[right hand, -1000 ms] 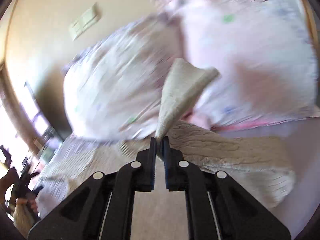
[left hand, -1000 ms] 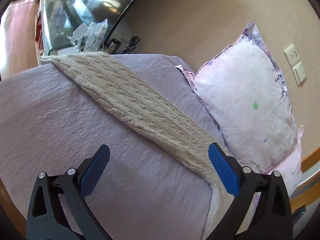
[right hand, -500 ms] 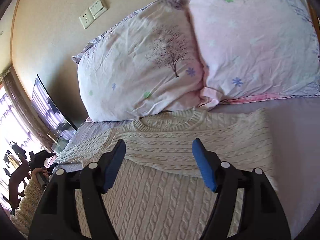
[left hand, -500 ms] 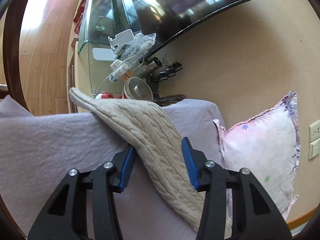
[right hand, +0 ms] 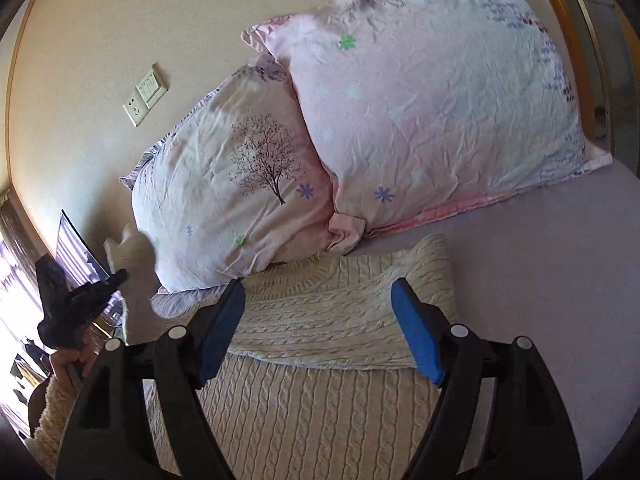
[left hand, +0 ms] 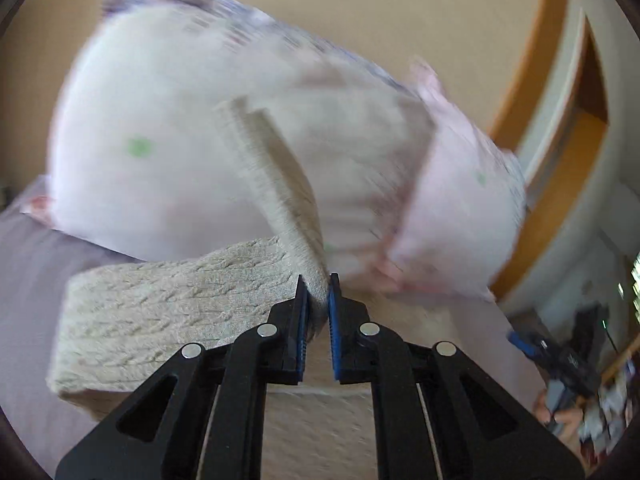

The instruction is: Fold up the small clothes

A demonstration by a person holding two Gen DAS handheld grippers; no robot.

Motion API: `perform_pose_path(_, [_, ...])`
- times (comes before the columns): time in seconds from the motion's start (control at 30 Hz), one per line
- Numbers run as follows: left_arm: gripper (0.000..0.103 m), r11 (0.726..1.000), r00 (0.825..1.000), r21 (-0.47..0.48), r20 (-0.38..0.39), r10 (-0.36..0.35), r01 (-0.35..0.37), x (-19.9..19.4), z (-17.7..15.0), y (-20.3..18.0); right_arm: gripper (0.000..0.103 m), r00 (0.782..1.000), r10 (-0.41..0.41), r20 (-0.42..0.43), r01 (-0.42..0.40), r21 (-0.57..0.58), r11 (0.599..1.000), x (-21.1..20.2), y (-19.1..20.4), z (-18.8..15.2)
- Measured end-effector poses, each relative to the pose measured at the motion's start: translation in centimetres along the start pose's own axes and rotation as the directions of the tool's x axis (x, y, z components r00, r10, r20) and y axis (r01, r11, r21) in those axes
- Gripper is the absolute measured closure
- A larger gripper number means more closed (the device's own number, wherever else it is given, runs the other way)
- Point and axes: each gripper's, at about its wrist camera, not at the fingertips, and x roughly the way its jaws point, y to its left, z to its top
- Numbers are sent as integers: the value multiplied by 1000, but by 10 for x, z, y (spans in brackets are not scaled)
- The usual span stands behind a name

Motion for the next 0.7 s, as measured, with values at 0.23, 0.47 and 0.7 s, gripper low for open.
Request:
perform_pose_path(0.23, [60, 985, 962, 126, -261, -82, 118, 60, -67, -56, 46, 986, -18, -167, 45, 160, 986, 37, -44, -6])
perform_pose_path(0.47, [26, 988, 978, -44, -155, 138, -146, -42, -80, 40, 59, 967, -77, -242, 123, 183, 975, 88, -47, 2])
perform_pose_path(0.7, [26, 944, 963, -260, -227, 143, -201, -99, -143, 96, 103, 971, -193, -141, 218, 198, 956, 80, -53, 2])
